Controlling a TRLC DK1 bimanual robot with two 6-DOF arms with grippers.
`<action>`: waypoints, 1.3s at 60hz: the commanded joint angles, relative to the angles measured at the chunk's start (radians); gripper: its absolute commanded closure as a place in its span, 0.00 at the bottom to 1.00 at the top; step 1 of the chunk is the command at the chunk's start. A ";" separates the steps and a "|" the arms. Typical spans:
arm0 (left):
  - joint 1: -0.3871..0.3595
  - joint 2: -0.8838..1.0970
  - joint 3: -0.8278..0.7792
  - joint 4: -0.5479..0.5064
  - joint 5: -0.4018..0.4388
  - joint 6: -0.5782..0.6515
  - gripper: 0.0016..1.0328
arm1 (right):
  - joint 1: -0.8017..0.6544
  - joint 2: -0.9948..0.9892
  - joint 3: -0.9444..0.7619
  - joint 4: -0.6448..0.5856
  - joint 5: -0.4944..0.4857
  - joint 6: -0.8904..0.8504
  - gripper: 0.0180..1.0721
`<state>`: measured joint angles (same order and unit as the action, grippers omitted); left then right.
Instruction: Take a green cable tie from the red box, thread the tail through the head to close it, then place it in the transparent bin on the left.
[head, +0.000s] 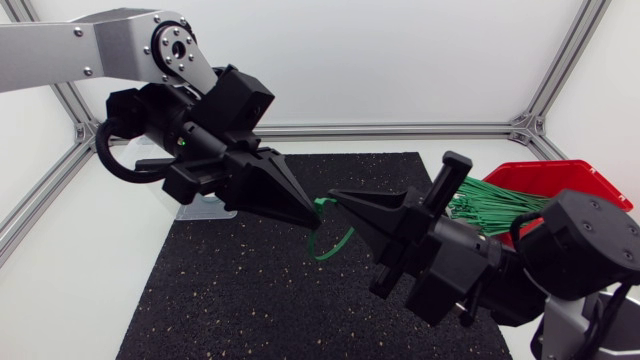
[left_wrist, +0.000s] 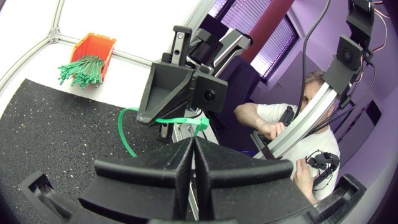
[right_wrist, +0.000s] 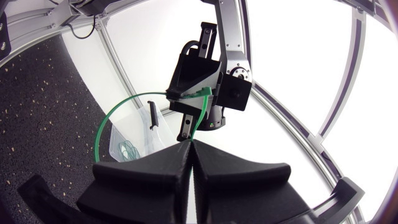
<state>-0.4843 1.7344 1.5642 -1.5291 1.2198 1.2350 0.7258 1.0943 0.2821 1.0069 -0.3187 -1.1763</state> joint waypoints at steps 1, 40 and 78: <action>0.003 -0.015 -0.023 -0.020 0.017 0.023 0.97 | 0.011 -0.016 -0.006 0.015 0.003 -0.028 0.94; -0.014 -0.047 -0.044 -0.034 0.017 0.015 0.97 | 0.017 -0.016 -0.009 0.015 -0.003 -0.086 0.94; -0.022 -0.073 -0.058 -0.036 0.001 0.015 0.97 | -0.032 -0.080 -0.020 0.015 -0.025 -0.080 0.94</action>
<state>-0.5125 1.6852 1.5311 -1.5440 1.2217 1.2346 0.7128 1.0344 0.2794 1.0065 -0.3359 -1.2640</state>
